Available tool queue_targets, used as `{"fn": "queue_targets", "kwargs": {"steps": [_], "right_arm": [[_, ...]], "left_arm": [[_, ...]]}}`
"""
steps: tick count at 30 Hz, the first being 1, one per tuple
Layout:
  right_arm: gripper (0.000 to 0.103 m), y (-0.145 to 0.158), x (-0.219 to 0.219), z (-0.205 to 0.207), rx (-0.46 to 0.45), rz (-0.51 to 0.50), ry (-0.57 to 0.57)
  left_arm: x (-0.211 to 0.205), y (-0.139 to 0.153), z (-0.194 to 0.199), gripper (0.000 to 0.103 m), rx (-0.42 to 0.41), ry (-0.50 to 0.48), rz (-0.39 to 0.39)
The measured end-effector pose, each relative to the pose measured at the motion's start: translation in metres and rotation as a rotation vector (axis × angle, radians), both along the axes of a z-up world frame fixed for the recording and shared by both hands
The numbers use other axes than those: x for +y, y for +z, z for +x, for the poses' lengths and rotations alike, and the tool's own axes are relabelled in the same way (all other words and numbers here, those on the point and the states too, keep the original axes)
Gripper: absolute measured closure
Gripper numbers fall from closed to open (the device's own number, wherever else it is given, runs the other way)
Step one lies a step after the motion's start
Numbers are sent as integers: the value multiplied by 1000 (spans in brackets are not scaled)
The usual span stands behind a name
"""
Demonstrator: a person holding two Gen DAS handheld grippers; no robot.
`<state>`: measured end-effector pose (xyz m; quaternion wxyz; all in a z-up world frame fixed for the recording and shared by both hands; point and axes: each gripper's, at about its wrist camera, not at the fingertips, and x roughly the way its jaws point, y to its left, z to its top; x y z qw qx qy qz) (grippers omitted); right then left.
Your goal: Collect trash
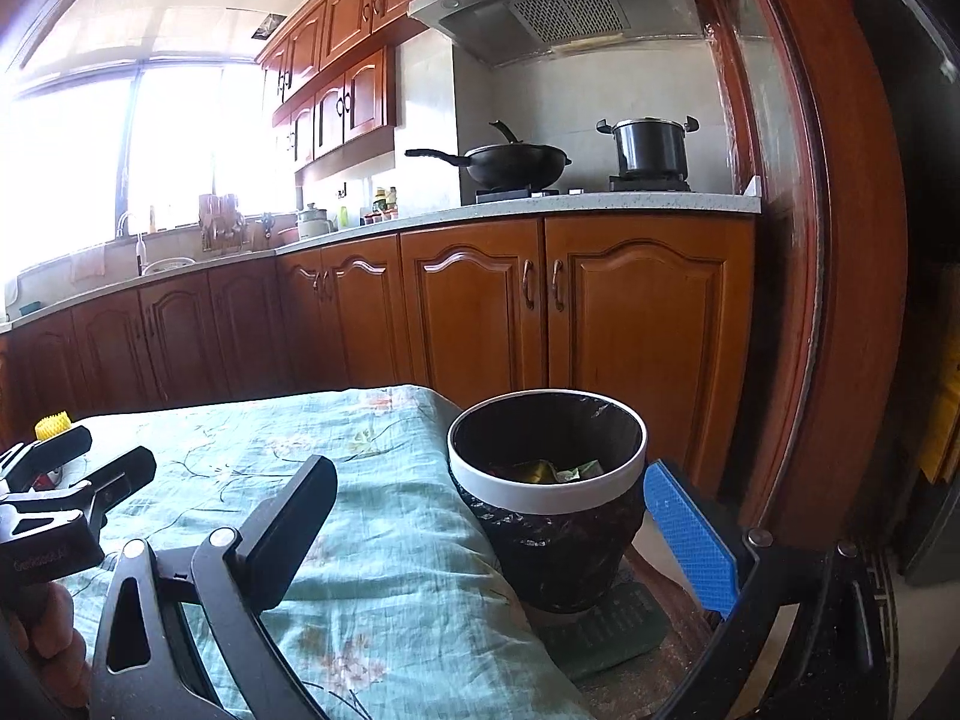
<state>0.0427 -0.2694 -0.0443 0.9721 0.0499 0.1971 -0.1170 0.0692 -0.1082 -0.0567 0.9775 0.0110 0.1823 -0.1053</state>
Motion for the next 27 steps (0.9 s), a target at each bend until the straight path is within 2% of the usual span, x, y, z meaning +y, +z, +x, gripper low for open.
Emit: {"fn": "queue_targets", "kwargs": {"steps": [27], "right_arm": [[0,-2,2,5,1,20,12]], "left_arm": [[13,-7,9,1,-18,-9,9]]}}
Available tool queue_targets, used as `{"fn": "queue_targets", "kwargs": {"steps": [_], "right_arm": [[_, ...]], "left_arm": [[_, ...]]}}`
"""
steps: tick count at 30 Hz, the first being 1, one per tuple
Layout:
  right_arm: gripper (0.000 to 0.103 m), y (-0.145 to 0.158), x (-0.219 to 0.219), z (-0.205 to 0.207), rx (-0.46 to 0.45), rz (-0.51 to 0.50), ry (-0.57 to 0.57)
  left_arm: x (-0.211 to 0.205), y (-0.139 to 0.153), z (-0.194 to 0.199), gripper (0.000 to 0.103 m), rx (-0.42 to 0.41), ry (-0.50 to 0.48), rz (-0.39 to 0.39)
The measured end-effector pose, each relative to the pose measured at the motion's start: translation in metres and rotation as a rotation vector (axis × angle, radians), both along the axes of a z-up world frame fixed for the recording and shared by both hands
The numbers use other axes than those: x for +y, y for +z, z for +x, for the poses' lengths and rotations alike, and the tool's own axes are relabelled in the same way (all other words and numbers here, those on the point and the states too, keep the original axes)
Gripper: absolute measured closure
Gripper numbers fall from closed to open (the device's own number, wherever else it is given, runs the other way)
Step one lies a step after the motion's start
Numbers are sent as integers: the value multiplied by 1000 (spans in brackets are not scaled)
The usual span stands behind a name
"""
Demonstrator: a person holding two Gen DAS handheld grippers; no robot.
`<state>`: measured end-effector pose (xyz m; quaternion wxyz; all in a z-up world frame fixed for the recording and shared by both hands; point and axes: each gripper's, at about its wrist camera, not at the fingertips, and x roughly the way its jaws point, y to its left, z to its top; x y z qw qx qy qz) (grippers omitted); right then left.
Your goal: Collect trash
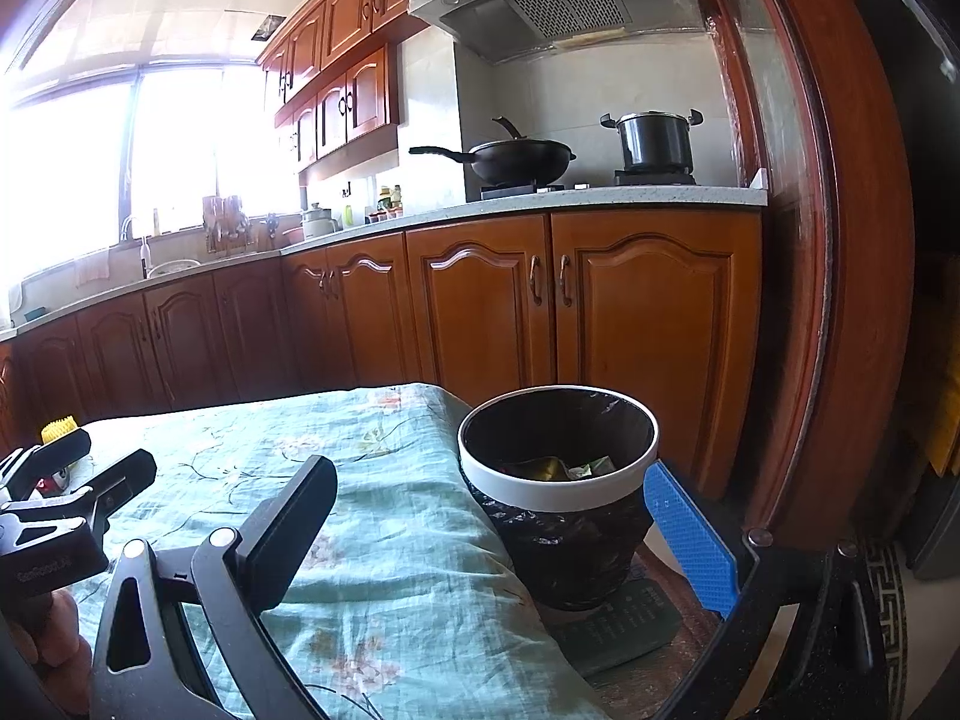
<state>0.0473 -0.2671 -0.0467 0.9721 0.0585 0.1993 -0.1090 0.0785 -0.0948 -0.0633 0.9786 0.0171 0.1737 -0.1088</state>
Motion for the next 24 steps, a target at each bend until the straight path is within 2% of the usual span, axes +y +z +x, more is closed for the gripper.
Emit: {"fn": "queue_targets", "kwargs": {"steps": [24], "right_arm": [[0,3,-2,2,-5,16,21]], "left_arm": [[5,-2,5,1,-9,-8,8]]}}
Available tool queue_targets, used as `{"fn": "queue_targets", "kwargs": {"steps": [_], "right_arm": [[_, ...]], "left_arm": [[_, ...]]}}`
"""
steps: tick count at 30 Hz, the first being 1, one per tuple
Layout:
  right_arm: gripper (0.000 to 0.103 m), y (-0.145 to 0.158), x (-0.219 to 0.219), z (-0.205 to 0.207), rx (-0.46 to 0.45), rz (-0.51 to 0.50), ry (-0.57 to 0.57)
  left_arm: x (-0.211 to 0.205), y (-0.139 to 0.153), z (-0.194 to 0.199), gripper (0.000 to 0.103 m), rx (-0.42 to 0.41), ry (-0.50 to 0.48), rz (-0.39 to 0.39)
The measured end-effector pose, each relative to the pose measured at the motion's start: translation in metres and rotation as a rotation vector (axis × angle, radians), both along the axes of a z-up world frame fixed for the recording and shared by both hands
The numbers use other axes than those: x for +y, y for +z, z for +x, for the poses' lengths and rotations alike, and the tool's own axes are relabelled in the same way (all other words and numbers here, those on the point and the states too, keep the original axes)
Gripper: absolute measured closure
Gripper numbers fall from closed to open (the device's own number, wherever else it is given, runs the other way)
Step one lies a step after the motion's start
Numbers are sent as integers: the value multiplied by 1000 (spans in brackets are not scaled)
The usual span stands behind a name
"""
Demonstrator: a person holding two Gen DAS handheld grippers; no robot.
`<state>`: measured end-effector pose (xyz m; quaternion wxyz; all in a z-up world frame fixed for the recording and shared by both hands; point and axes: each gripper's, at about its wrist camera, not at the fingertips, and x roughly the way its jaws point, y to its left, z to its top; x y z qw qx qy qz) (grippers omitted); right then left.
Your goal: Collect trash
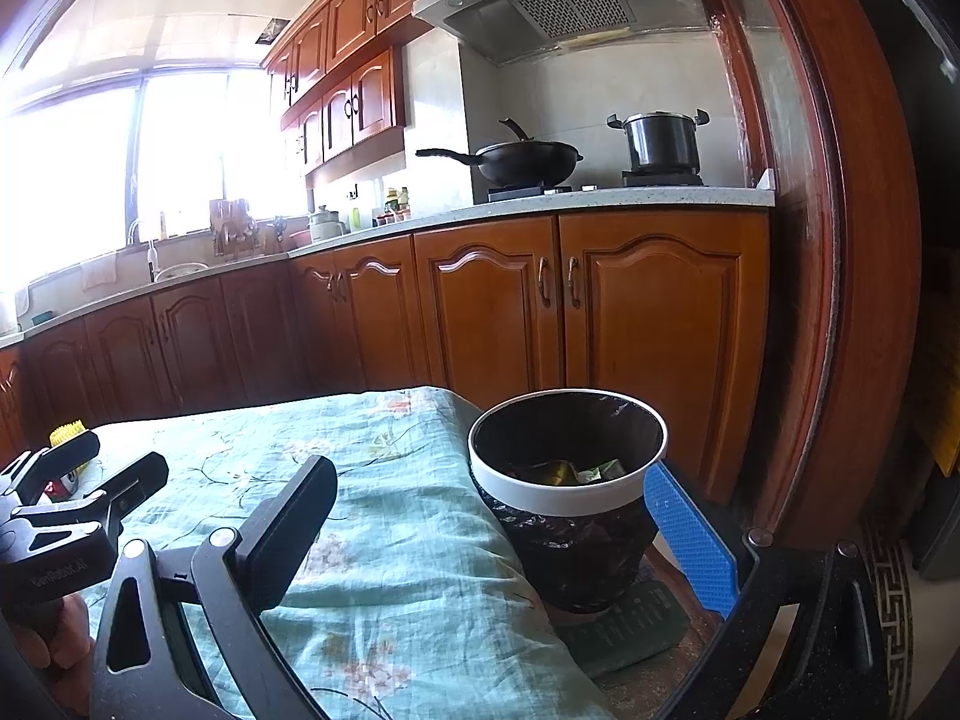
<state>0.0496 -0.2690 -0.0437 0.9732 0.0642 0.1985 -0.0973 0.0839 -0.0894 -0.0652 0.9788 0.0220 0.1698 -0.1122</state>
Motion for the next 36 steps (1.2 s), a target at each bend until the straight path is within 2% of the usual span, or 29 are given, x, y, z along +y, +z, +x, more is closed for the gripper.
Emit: {"fn": "queue_targets", "kwargs": {"steps": [36], "right_arm": [[0,-1,-2,5,5,30,18]], "left_arm": [[0,-5,11,1,22,-11,4]]}}
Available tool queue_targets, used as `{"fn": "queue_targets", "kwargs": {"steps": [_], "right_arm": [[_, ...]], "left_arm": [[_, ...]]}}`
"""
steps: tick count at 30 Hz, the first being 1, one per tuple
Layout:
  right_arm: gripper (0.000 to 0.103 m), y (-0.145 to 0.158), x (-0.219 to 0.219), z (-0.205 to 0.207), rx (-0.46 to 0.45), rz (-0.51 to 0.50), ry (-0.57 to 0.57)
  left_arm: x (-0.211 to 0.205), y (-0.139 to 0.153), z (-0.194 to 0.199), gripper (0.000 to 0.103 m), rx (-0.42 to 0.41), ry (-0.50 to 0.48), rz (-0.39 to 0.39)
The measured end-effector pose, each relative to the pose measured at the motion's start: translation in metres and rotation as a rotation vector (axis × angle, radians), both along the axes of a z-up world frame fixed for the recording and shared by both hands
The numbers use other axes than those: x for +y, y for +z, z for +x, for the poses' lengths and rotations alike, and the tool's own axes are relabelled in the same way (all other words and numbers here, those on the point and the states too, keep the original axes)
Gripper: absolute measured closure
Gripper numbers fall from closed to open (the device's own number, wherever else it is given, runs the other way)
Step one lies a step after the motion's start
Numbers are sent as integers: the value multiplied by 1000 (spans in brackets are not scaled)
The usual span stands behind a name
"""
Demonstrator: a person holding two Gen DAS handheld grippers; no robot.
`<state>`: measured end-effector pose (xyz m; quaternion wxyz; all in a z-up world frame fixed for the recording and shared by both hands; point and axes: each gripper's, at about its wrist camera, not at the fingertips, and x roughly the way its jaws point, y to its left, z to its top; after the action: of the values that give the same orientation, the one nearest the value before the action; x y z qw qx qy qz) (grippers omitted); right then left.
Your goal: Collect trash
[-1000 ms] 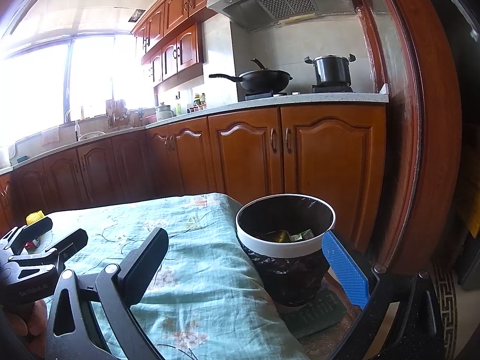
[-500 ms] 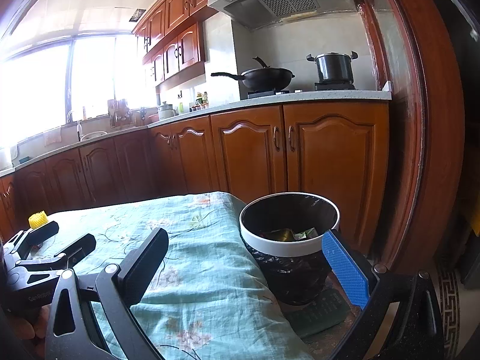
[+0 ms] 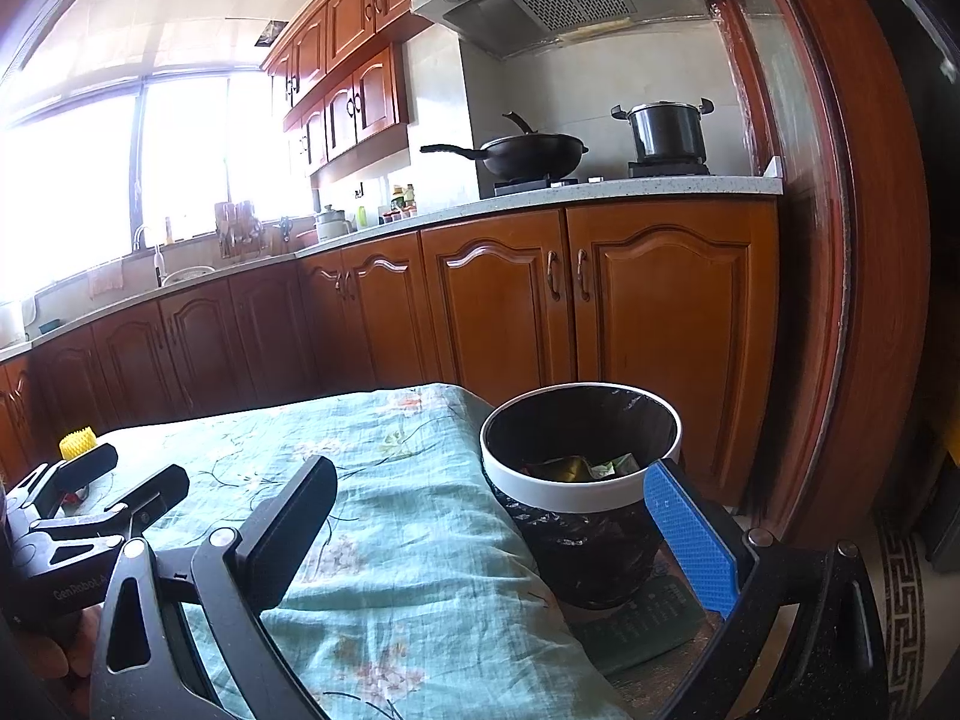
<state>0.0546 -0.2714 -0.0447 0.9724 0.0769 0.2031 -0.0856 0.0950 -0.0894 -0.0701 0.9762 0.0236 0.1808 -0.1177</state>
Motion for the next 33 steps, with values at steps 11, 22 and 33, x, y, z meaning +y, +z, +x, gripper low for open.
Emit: {"fn": "queue_targets", "kwargs": {"steps": [11,22,33], "right_arm": [[0,0,1,0,-2,4,1],[0,-1,3,2,2,9,7],[0,-4,1,7,19,18,11]], "left_arm": [[0,1,-1,1,0,1,-1],[-1,2,-2,1,5,5,-2],[1,1,2,1,21,6,-4]]}}
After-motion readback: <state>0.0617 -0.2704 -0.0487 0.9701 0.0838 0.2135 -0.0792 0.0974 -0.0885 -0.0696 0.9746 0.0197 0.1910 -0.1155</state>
